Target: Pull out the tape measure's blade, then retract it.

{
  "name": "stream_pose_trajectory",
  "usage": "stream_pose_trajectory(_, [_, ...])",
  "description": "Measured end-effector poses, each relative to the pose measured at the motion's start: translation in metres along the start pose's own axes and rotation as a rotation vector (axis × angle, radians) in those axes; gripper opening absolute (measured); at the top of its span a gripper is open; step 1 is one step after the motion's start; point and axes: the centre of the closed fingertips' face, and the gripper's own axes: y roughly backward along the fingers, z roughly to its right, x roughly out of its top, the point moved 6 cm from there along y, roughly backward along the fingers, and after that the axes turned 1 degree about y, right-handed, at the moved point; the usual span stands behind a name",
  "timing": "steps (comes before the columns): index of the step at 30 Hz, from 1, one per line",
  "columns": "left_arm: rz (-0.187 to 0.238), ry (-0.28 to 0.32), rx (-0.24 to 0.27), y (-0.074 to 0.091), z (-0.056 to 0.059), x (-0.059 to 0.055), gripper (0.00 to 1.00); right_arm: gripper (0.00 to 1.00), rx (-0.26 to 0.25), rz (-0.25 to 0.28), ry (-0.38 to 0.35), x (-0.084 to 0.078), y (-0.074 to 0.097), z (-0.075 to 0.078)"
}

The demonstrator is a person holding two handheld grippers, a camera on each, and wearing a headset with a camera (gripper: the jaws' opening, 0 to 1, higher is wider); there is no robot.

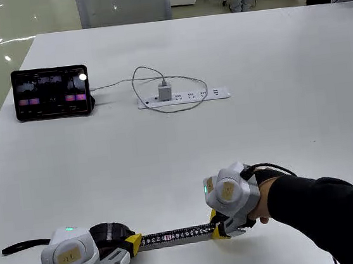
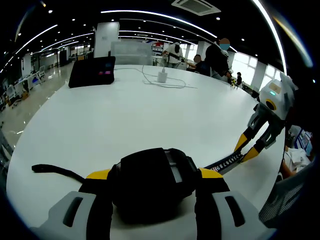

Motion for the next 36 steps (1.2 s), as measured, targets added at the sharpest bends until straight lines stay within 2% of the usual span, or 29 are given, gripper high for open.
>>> stream_pose_trajectory(19, [0.000, -0.001, -0.002, 0.000, 0.000, 0.000, 0.62, 0.10, 0.022, 0.033, -0.007, 0.005, -0.002, 0.001])
stream_pose_trajectory(36, [0.000, 0.002, -0.004, 0.000, 0.000, 0.000, 0.62, 0.11, 0.015, 0.040, -0.014, 0.011, -0.006, 0.000])
